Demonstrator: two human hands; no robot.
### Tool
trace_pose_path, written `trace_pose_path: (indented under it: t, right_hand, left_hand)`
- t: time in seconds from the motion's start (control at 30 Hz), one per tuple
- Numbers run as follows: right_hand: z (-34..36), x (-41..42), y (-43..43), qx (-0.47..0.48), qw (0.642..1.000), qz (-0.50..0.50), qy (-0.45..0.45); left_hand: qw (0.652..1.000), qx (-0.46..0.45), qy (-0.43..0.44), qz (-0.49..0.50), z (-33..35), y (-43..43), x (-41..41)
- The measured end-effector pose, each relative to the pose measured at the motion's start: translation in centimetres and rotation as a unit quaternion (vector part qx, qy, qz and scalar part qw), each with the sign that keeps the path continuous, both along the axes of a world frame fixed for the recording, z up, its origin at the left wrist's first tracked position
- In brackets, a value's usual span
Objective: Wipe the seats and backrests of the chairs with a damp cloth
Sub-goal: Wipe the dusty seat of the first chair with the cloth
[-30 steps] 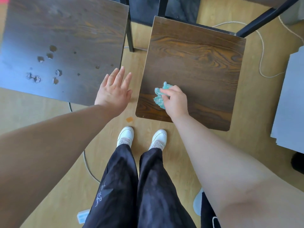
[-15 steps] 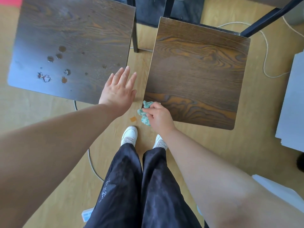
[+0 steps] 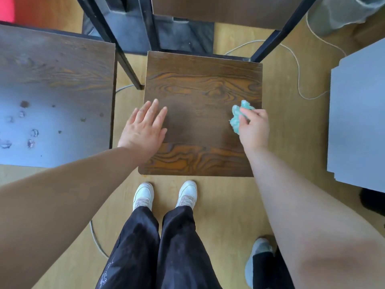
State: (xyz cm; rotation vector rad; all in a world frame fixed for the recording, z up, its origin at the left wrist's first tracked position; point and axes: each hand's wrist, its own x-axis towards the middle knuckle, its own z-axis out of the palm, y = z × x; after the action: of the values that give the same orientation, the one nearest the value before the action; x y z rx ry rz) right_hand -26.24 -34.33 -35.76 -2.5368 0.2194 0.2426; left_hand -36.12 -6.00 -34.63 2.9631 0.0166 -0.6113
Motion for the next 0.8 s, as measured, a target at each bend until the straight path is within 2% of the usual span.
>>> trace_pose_path:
  t: [0.2,0.5,0.8]
  right_hand:
    - [-0.9,4.0,-3.2,0.000,0.999,-0.007,0.054]
    - [-3.2,2.3,-1.8,0.029,0.996,-0.079,0.013]
    - [-3.0,-1.9,4.5,0.000,0.998,0.065,-0.018]
  left_hand:
    - [1.000,-0.004,-0.002,-0.029,-0.9,-3.3,3.0]
    - [1.000,0.004,0.013,-0.027,-1.4,-2.9,3.5]
    - [1.000,0.009,0.026,0.001,-1.2,-0.1,0.7]
